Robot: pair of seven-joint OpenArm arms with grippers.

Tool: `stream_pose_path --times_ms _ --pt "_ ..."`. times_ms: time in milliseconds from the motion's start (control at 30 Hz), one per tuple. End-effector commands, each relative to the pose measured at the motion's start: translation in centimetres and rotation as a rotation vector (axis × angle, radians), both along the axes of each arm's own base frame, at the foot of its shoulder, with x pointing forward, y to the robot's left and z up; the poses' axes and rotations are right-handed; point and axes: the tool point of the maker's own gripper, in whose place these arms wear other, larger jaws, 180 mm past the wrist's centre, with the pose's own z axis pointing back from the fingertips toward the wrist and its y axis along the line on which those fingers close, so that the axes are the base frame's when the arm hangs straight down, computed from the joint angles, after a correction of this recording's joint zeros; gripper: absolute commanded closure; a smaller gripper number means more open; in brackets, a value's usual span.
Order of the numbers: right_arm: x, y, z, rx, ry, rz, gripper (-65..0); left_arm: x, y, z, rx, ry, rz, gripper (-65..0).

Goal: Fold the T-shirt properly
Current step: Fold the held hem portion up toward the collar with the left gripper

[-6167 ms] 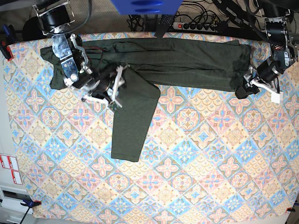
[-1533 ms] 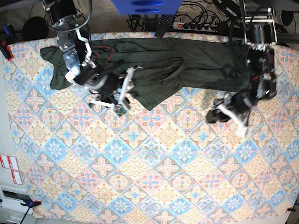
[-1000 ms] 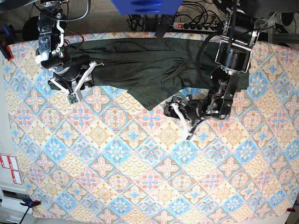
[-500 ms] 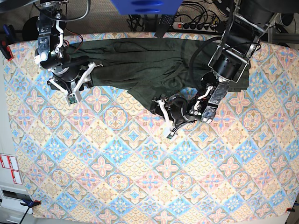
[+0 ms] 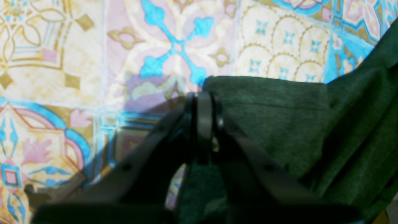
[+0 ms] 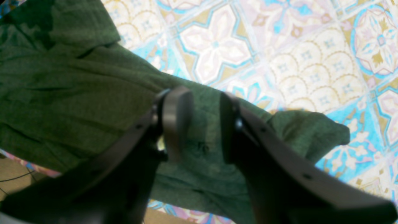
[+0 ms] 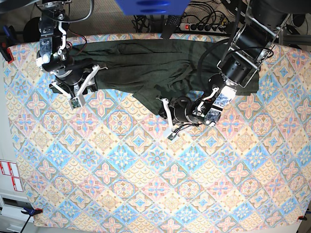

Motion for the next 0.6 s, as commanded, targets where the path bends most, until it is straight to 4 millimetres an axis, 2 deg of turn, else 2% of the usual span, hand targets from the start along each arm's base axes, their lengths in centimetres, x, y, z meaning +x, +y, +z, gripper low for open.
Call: stream_pose_path --times_ms 0,67,267,433,567 --pt "0.8 0.1 1.0 0.008 -0.041 0.006 -19.6 -1.5 1.2 -1.1 0.059 0.056 -0.034 0.0" --pt "0.9 0.1 1.0 0.008 -0.042 0.006 -19.6 -0.6 1.3 -0.2 0.028 0.002 -0.023 0.0" --pt "0.9 0.2 1.0 0.009 -0.042 0.007 -19.6 -0.5 3.0 2.3 0.000 -0.107 -0.035 0.0" --pt "0.8 0.2 1.0 0.011 -0.042 0.007 -19.6 0.4 5.4 4.8 -0.054 -0.167 0.074 0.0" --pt "0.8 0.2 1.0 0.011 -0.042 0.007 -19.6 1.3 8.4 6.9 -0.091 -0.225 0.193 0.0"
